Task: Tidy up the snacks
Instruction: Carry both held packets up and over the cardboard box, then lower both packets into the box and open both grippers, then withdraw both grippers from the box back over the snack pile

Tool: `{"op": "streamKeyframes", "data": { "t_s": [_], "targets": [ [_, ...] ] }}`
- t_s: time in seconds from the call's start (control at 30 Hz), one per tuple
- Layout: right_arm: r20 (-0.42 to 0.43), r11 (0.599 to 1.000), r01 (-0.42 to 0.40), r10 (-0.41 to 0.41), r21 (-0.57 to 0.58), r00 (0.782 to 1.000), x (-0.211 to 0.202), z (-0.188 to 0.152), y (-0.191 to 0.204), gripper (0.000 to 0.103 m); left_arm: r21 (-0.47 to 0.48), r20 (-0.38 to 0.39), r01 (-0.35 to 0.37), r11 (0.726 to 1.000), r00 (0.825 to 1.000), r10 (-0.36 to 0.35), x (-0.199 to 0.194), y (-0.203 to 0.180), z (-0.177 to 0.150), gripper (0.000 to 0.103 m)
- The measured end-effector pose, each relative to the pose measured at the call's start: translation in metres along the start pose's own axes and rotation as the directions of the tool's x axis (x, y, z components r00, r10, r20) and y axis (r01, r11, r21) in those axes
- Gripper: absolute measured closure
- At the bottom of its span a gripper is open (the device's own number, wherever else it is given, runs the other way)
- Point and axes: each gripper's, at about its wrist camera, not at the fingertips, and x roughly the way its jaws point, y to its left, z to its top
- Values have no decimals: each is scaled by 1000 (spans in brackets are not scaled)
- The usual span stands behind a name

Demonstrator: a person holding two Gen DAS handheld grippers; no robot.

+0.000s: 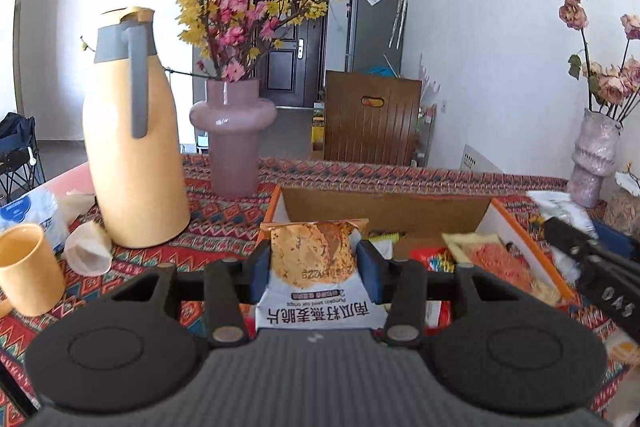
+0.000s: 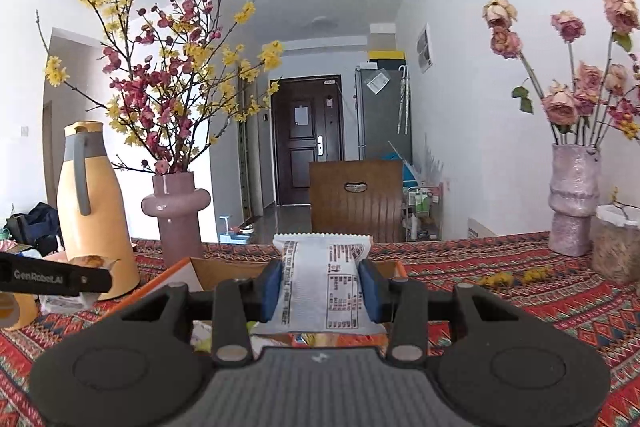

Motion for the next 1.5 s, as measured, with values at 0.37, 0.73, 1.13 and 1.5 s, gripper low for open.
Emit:
{"op": "streamKeyframes", "data": {
  "t_s": [0.37, 0.73, 1.13, 1.5],
  "targets": [
    [-70, 999, -7, 11, 45, 997, 59, -14, 6, 63, -1, 29, -11, 1000, 1000, 11, 51, -12, -10, 57],
    [-143, 998, 36, -28, 54, 989, 80, -27, 2, 35, -25, 54, -16, 1000, 998, 17, 56, -5, -22, 0],
    [-137, 986, 120, -105, 111, 985, 69, -26, -10, 0, -86, -6, -42, 995, 999, 41, 65, 6, -25, 0],
    [-139, 986, 124, -108, 112, 984, 64, -21, -11, 0, -84, -13, -11, 996, 1000, 10, 48, 1, -17, 0]
  ]
}}
